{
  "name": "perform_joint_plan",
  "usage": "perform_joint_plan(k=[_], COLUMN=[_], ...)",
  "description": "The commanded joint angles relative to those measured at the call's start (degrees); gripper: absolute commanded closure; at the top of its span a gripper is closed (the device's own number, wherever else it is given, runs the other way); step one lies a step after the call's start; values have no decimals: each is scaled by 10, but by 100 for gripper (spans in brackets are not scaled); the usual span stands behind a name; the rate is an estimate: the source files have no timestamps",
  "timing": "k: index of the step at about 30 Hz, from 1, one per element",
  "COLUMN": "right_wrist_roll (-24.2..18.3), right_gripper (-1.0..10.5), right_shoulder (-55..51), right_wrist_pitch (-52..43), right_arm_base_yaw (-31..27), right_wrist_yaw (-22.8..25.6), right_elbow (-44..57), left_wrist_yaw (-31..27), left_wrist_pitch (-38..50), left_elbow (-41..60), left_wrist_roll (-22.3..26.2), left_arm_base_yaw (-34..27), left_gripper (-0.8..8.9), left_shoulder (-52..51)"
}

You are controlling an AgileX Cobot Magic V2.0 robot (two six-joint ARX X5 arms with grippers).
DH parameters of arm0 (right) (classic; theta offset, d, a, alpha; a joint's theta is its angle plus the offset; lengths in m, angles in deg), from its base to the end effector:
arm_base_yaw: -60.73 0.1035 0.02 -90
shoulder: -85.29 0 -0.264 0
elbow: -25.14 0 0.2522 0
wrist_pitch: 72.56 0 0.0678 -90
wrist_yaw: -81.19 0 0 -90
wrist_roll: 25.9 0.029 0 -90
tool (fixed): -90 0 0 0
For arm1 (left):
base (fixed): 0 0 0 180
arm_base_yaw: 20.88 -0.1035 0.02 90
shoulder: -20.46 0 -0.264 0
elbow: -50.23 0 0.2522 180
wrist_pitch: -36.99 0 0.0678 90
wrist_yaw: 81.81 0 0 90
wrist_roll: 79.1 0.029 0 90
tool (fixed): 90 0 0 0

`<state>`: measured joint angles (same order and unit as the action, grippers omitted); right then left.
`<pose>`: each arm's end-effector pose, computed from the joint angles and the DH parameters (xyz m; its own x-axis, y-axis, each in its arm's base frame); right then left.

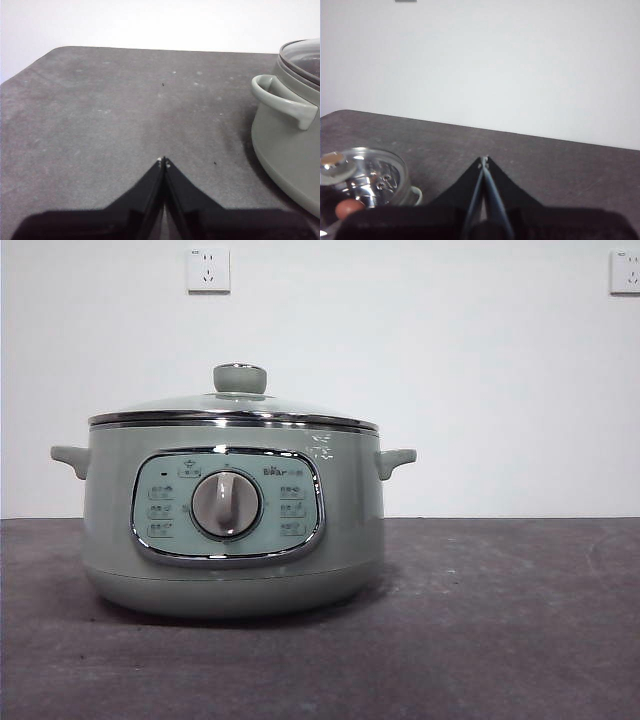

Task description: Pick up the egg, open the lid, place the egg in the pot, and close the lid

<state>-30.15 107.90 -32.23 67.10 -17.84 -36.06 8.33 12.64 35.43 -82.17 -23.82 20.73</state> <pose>0.0689 0.0123 0.3594 0.9636 0.2655 -0.0300 -0.2670 0.9612 -0.0693 0.0954 0.0048 0.1515 0.9842 0.0481 -0.1706 -0.0579 0.9969 -0.0532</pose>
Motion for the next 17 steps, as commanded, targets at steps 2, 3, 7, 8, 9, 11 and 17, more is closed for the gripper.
perform_joint_plan(k=[2,3,7,8,9,11,17], right_wrist_roll=[30,34,38,38,38,38,45], right_gripper=[945,945,946,946,945,945,945], right_shoulder=[-61,-75,-127,-138,-146,-160,-193], right_wrist_pitch=[-99,-118,-183,-194,-200,-213,-223], right_arm_base_yaw=[-1,-1,-1,-1,-1,-1,-1], right_wrist_yaw=[0,0,1,1,3,4,4], right_elbow=[139,164,255,273,287,319,396], left_wrist_yaw=[0,0,-1,0,0,0,-1], left_wrist_pitch=[1,1,1,1,1,1,1], left_elbow=[8,8,8,8,8,8,8], left_wrist_roll=[-3,-3,-3,-3,-3,-3,-3], left_arm_base_yaw=[-1,-1,-1,-1,-1,-1,-1], left_gripper=[816,816,816,816,816,816,816], left_shoulder=[-1,-1,-1,-1,-1,-1,-1])
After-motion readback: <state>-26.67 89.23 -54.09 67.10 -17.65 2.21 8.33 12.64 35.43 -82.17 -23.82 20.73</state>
